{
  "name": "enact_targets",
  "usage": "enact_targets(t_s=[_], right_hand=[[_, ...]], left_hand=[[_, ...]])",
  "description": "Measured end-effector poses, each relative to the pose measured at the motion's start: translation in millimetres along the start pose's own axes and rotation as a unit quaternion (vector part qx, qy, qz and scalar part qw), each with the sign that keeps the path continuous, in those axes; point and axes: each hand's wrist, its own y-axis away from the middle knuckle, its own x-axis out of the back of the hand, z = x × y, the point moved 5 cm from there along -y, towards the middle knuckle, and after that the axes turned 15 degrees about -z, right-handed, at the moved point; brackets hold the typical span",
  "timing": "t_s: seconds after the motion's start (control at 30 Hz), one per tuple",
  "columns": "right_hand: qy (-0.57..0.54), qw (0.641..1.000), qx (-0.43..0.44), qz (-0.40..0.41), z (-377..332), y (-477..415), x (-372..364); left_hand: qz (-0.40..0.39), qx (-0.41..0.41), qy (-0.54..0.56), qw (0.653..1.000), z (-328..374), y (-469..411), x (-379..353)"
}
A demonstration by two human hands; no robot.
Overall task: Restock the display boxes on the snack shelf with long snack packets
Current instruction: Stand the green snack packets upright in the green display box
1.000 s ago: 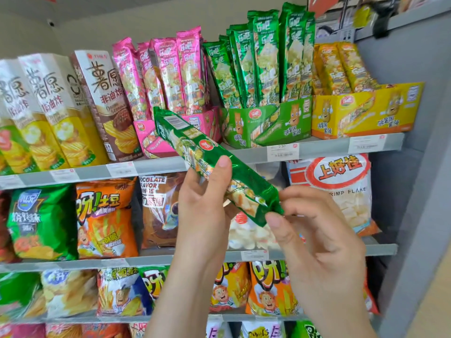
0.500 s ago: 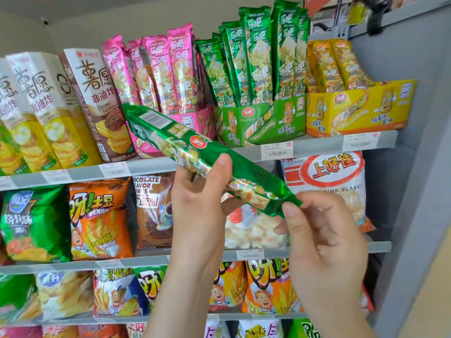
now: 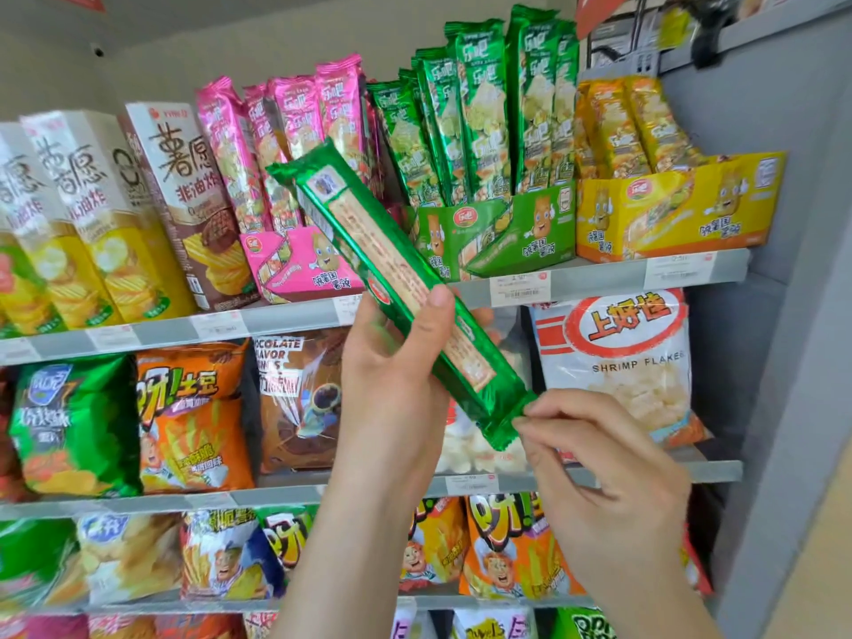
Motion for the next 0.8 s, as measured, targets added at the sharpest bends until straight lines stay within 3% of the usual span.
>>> enact_targets(t_s=[0.17,0.27,0.37,0.43,0.57,0.7,0.8], right_hand=[[-0.162,0.972,-0.147,-0.084,28,-2,7],[-0.353,0.899,-0.164,-0.2,23,-15,6],[-0.426,0.849,-0.154,-0.27,11,-20,-8],[-0.378,0.874,-0.167,-0.254,9,-17,-12],[-0.163,0.956,-0.135,-0.204,14,-11,-4],[-0.007,0.975,-0.122,-0.186,19,-8,-2],[0.045,0.975,-0.128,-0.177,22,-7,-1]], left_hand=[[-0.092,0.003,-0.092,0.991,-2,4,-3],[-0.14,0.032,-0.071,0.987,-9,8,-8],[-0.142,0.059,-0.071,0.986,-18,12,-16],[-0.112,0.045,-0.149,0.982,-15,9,-17],[-0.007,-0.029,-0.28,0.959,12,-6,-5],[0.026,-0.081,-0.278,0.957,32,-17,1],[0.03,-0.063,-0.234,0.97,30,-24,5]])
